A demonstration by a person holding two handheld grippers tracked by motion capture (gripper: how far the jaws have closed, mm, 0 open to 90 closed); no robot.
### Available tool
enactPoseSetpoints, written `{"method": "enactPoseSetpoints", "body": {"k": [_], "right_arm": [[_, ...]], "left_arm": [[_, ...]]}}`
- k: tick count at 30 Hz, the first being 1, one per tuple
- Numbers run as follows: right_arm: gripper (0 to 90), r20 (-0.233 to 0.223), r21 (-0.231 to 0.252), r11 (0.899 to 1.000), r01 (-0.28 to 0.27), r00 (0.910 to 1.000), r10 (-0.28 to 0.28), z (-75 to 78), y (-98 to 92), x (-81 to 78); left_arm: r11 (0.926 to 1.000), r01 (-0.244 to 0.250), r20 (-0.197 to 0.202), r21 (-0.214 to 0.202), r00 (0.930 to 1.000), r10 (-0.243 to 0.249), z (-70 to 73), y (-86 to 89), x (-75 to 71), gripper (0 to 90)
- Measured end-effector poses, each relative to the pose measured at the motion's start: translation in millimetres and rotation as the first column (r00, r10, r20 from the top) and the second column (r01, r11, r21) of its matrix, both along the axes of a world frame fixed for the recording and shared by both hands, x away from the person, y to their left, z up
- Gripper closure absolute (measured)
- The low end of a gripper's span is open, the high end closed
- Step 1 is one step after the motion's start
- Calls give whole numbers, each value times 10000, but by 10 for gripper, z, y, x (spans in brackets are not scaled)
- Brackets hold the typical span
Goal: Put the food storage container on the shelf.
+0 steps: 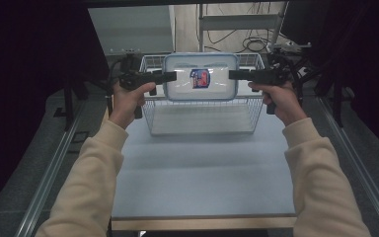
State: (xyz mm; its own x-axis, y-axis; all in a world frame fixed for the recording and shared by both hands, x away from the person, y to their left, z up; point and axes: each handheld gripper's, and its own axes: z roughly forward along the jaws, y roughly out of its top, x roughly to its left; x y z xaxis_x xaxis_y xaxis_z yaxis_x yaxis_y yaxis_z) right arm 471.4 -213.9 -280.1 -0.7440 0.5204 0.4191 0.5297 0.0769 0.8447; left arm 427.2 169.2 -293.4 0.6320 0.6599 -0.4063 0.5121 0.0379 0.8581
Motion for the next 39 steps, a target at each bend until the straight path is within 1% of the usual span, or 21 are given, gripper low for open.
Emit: {"method": "enactPoseSetpoints", "body": {"k": [1,2,4,6,7,8,10,12,14,16,18,23,25,27,29,30,32,33,34,38,39], "right_arm": [[534,0,0,10000,0,10000,0,0,0,0],[534,-134,-33,10000,-35,9999,35,-16,11,81],[534,-232,-56,10000,-58,9997,57,-22,15,119],[533,-406,-94,9999,-37,9992,33,-33,15,217],[533,-406,-94,9999,-37,9992,33,-33,15,217],[531,-524,-186,9998,-3,9986,-6,-39,7,273],[531,-562,-242,9997,16,9984,-29,-45,3,300],[528,-757,-345,9994,62,9971,-88,-65,2,349],[520,-1113,-440,9990,117,9937,-166,-104,-4,423],[518,-1184,-475,9988,135,9928,-190,-112,-5,436],[515,-1265,-389,9989,250,9915,-298,-118,-22,478],[507,-1422,-437,9984,366,9889,-425,-108,-29,528],[503,-1717,-523,9976,448,9837,-532,-94,-28,583],[502,-1828,-537,9974,473,9815,-564,-88,-23,600],[498,-1909,-576,9968,548,9795,-649,-87,-13,632],[495,-2072,-506,9967,638,9756,-730,-96,-9,657],[494,-2160,-463,9965,703,9732,-786,-101,-8,668],[492,-2312,-374,9959,824,9688,-889,-115,-6,690],[492,-2312,-374,9959,824,9688,-889,-115,-6,690],[489,-2782,-192,9938,1093,9542,-1103,-143,-5,738],[486,-2927,-235,9917,1262,9477,-1275,-139,2,750]], "left_arm": [[10000,-25,-52,0,10000,25,-8,4,31,436],[10000,-64,-147,-8,9999,64,-29,10,94,436],[9999,-105,-215,-39,9997,104,-38,9,121,436],[9999,-127,-315,-72,9994,124,-57,2,177,435],[9999,-126,-357,-91,9993,123,-72,-4,204,435],[9999,-97,-501,-118,9987,91,-111,-14,261,435],[9999,-42,-516,-119,9987,36,-134,-14,292,434],[9998,-80,-691,-194,9976,66,-173,-26,341,434],[9998,-176,-710,-90,9973,169,-194,-57,373,432],[9999,-112,-705,11,9974,112,-196,-56,384,432],[9998,-175,-783,-76,9968,168,-192,-75,423,432],[9998,-179,-1007,-126,9948,166,-182,-86,498,431],[9993,-326,-1122,-184,9932,303,-177,-104,530,419],[9992,-386,-1211,-123,9920,368,-181,-112,567,412],[9988,-431,-1335,-245,9903,395,-190,-104,599,407],[9980,-504,-1459,-377,9883,444,-198,-105,631,405],[9976,-558,-1511,-421,9873,488,-202,-110,648,403],[9981,-532,-1579,-310,9863,477,-205,-113,682,389],[9981,-532,-1579,-310,9863,477,-205,-113,682,383],[9964,-675,-1853,-507,9810,571,-221,-126,742,370],[9962,-672,-1886,-560,9805,556,-231,-120,757,369]]}}
